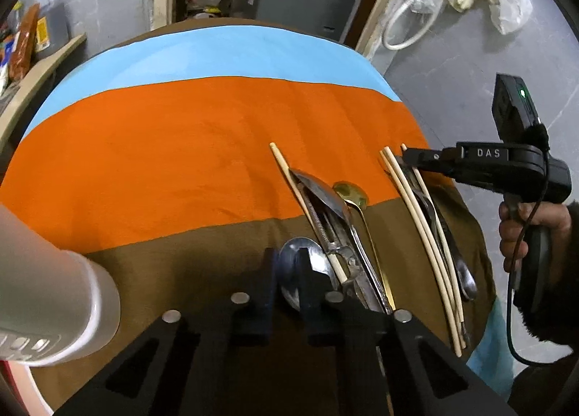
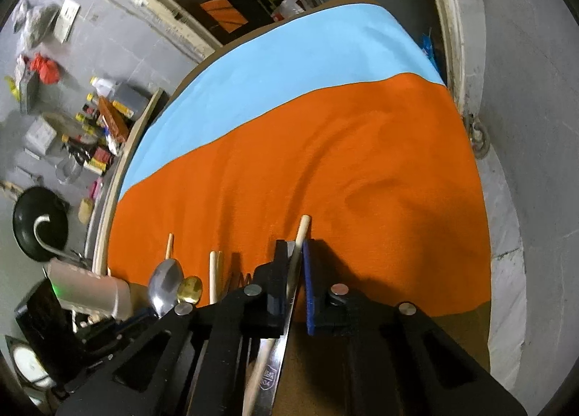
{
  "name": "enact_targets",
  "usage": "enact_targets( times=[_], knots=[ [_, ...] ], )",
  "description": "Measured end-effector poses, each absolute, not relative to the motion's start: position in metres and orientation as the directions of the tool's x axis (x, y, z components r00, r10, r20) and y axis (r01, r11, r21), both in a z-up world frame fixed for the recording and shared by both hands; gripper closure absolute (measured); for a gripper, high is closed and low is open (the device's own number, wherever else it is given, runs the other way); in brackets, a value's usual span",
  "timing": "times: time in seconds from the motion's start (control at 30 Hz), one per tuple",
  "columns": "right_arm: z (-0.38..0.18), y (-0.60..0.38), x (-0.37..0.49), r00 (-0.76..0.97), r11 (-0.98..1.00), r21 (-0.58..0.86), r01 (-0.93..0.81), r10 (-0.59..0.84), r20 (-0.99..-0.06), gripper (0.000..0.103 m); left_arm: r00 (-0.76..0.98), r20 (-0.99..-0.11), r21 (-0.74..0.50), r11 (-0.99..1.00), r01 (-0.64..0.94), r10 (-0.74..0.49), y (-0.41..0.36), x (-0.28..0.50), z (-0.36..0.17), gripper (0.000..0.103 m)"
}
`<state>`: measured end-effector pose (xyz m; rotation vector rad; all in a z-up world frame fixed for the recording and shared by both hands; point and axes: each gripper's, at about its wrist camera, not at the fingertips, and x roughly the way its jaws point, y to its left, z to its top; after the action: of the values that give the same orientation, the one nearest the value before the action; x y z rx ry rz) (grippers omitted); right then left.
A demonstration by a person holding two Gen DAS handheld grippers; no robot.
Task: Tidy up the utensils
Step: 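Grasp a wooden chopstick with the right tool while the left tool grasps a thin metal utensil, then carry both held utensils over the white caddy and open both tools to drop them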
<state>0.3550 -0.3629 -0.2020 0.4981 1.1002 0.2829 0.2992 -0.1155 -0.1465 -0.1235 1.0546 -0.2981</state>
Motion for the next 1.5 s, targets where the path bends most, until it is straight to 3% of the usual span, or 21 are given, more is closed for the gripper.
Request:
enact_targets(
  times=[0.4,0.67,1.0,1.23,1.5],
  knots=[
    [-0.167,-0.362,0.310,0.538,0.824,0.567,-0.010,0.482,-0.692,0.099,0.570,-0.795,-0.171,0.979,0.116,-0.206,-0.108,0.265,-0.115,0.101],
    [-0.106,-0.334,0.249,0.723,0.799,0.584,-0.143,0.488,-0.490,0.099,0.725,-0.673,-0.114,0.989,0.092,-0.145,-0.093,0.231,-0.072,0.101],
    [-0.005,-0.269,0.218,0.857,0.828,0.483,-0.286,0.447,-0.257,0.099,0.843,-0.517,-0.083,0.989,0.125,-0.151,-0.040,0.203,0.004,0.101],
    [0.039,-0.198,0.227,0.856,0.806,0.453,-0.381,0.492,-0.156,0.099,0.875,-0.473,-0.094,0.993,0.066,-0.103,0.030,0.190,0.045,0.101],
    [0.049,-0.123,0.243,0.899,0.836,0.396,-0.380,0.435,-0.055,0.099,0.911,-0.409,-0.056,0.994,-0.090,0.059,0.116,0.193,0.067,0.101]
  ],
)
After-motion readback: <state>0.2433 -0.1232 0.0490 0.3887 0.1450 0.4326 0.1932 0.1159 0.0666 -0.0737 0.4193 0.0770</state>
